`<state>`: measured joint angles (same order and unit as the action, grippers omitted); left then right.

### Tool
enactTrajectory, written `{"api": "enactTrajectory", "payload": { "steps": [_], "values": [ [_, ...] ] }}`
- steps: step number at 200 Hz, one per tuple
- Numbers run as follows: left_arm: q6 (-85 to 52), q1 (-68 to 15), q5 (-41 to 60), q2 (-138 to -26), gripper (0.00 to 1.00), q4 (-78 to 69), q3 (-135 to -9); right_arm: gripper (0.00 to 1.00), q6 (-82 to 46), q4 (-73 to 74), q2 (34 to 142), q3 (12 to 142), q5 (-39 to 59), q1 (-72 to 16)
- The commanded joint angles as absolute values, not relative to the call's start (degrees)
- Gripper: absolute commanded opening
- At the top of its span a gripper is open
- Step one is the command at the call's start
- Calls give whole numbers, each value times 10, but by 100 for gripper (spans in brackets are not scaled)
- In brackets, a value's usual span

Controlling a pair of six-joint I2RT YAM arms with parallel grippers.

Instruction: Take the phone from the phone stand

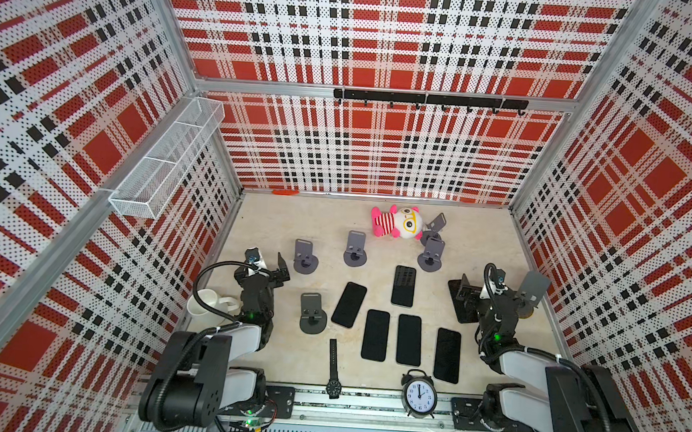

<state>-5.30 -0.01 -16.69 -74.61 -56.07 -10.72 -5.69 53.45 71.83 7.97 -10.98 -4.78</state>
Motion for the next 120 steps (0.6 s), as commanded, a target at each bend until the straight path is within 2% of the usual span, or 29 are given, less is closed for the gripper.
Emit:
{"api": "enactTrajectory", "payload": {
  "steps": [1, 42, 60, 120],
  "values": [
    [-72, 29, -115, -779, 98, -693, -107, 100, -32, 694, 775, 86, -84, -36],
    [-49, 26, -94, -881, 98, -803, -104, 100, -42, 796, 919, 115, -150, -31],
    [-41, 24, -89, -898, 98, -811, -108, 100, -53, 675, 889, 150, -148, -29],
    [-43, 23, -90, -902, 98, -824, -108, 100, -49, 681, 901, 157, -165, -31]
  ]
}}
